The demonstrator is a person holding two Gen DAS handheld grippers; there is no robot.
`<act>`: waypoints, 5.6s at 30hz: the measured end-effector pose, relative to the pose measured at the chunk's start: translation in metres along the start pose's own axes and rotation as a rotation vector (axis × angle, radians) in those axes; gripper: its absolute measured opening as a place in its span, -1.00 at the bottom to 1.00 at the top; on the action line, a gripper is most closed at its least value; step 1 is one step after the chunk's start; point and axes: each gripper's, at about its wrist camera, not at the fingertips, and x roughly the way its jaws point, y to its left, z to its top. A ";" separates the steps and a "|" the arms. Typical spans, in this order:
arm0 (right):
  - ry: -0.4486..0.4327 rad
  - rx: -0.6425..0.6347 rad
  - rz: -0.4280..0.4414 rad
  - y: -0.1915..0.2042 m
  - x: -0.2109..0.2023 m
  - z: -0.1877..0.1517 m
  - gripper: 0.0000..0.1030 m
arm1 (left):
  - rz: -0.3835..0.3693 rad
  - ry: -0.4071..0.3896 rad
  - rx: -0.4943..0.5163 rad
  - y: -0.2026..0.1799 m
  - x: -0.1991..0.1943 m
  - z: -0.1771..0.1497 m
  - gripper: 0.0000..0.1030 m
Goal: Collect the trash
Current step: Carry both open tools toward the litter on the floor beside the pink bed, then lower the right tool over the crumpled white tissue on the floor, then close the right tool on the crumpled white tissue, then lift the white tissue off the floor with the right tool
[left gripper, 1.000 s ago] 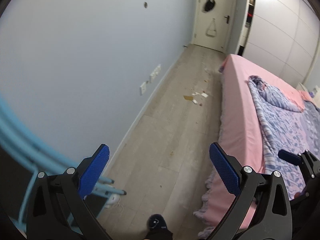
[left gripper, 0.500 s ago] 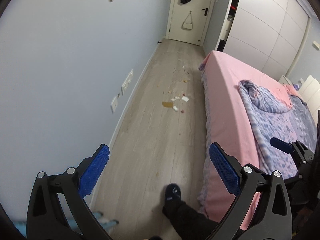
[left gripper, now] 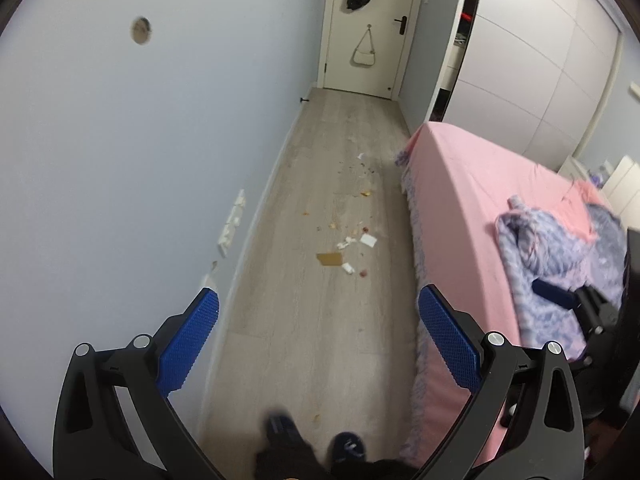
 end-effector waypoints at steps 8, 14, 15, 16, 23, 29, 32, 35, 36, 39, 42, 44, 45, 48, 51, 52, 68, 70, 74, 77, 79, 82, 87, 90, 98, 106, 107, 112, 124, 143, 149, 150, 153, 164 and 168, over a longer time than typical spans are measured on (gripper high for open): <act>0.043 0.120 -0.093 -0.011 0.066 0.073 0.88 | -0.054 0.005 0.129 0.029 0.092 0.089 0.88; 0.067 0.209 -0.180 -0.028 0.100 0.114 0.88 | -0.122 0.045 0.197 0.045 0.159 0.159 0.88; 0.066 0.224 -0.185 -0.033 0.102 0.117 0.88 | -0.163 0.057 0.157 0.047 0.168 0.170 0.88; 0.064 0.241 -0.196 -0.039 0.107 0.123 0.88 | -0.193 0.063 0.131 0.049 0.176 0.180 0.88; 0.099 0.281 -0.216 -0.086 0.163 0.154 0.88 | -0.206 0.126 0.160 0.019 0.248 0.218 0.88; 0.128 0.263 -0.139 -0.134 0.213 0.179 0.88 | -0.188 0.121 0.249 -0.018 0.311 0.255 0.88; 0.129 0.231 -0.104 -0.155 0.235 0.198 0.88 | -0.204 0.147 0.267 -0.036 0.335 0.276 0.88; 0.143 0.189 -0.099 -0.167 0.259 0.214 0.88 | -0.177 0.121 0.314 -0.051 0.354 0.290 0.88; 0.139 0.183 -0.102 -0.170 0.266 0.218 0.88 | -0.172 0.130 0.316 -0.054 0.362 0.295 0.88; 0.148 0.199 -0.083 -0.180 0.279 0.228 0.88 | -0.189 0.170 0.301 -0.054 0.385 0.306 0.88; 0.149 0.224 -0.071 -0.189 0.295 0.230 0.88 | -0.203 0.186 0.299 -0.049 0.408 0.314 0.88; 0.167 0.213 -0.084 -0.192 0.315 0.230 0.88 | -0.203 0.198 0.317 -0.044 0.432 0.319 0.88; 0.171 0.210 -0.087 -0.192 0.322 0.231 0.88 | -0.199 0.204 0.327 -0.041 0.443 0.319 0.88; 0.179 0.210 -0.098 -0.192 0.351 0.227 0.88 | -0.215 0.231 0.347 -0.033 0.482 0.316 0.88; 0.176 0.231 -0.091 -0.191 0.391 0.218 0.88 | -0.228 0.249 0.386 -0.031 0.525 0.305 0.88; 0.178 0.230 -0.091 -0.191 0.401 0.215 0.88 | -0.231 0.256 0.393 -0.032 0.538 0.301 0.88; 0.197 0.121 -0.018 -0.208 0.621 0.089 0.88 | -0.226 0.254 0.437 -0.044 0.763 0.163 0.88; 0.196 0.106 -0.007 -0.209 0.644 0.070 0.88 | -0.233 0.256 0.439 -0.044 0.785 0.143 0.88; 0.196 0.085 0.002 -0.211 0.689 0.032 0.88 | -0.253 0.264 0.447 -0.039 0.833 0.096 0.88; 0.201 0.071 0.001 -0.214 0.722 0.004 0.88 | -0.236 0.256 0.487 -0.035 0.867 0.063 0.88; 0.199 0.067 0.004 -0.217 0.739 -0.012 0.88 | -0.245 0.251 0.510 -0.032 0.889 0.041 0.88; 0.211 0.058 0.004 -0.223 0.772 -0.037 0.88 | -0.273 0.267 0.542 -0.029 0.918 0.018 0.88; 0.224 0.040 0.022 -0.225 0.825 -0.065 0.88 | -0.302 0.260 0.659 -0.032 0.969 -0.019 0.88; 0.235 0.004 0.050 -0.222 0.852 -0.080 0.88 | -0.328 0.249 0.673 -0.030 0.984 -0.028 0.88; 0.252 0.000 0.107 -0.215 0.882 -0.098 0.88 | -0.348 0.222 0.719 -0.019 1.001 -0.050 0.88; 0.290 0.051 0.109 -0.225 0.897 -0.100 0.88 | -0.392 0.271 0.684 -0.017 1.017 -0.054 0.88; 0.291 0.044 0.102 -0.224 0.896 -0.101 0.86 | -0.394 0.270 0.686 -0.019 1.018 -0.056 0.88; 0.281 0.040 0.093 -0.225 0.893 -0.101 0.86 | -0.429 0.282 0.687 -0.027 1.020 -0.068 0.88; 0.299 -0.008 0.069 -0.218 0.894 -0.109 0.33 | -0.503 0.276 0.724 -0.037 1.016 -0.075 0.88; 0.282 0.000 0.048 -0.226 0.897 -0.113 -0.20 | -0.549 0.271 0.827 -0.056 1.006 -0.089 0.88; 0.263 -0.022 0.032 -0.225 0.897 -0.113 -0.40 | -0.540 0.274 0.821 -0.056 1.006 -0.089 0.88; 0.261 -0.024 0.033 -0.225 0.897 -0.113 -0.42 | -0.540 0.274 0.822 -0.056 1.006 -0.089 0.88; 0.252 -0.030 0.038 -0.224 0.897 -0.112 -0.51 | -0.545 0.276 0.822 -0.057 1.006 -0.090 0.88; 0.237 -0.027 0.062 -0.220 0.896 -0.111 -0.66 | -0.544 0.277 0.827 -0.057 1.007 -0.091 0.88; 0.224 -0.020 0.064 -0.221 0.893 -0.108 -0.66 | -0.545 0.273 0.822 -0.057 1.007 -0.089 0.88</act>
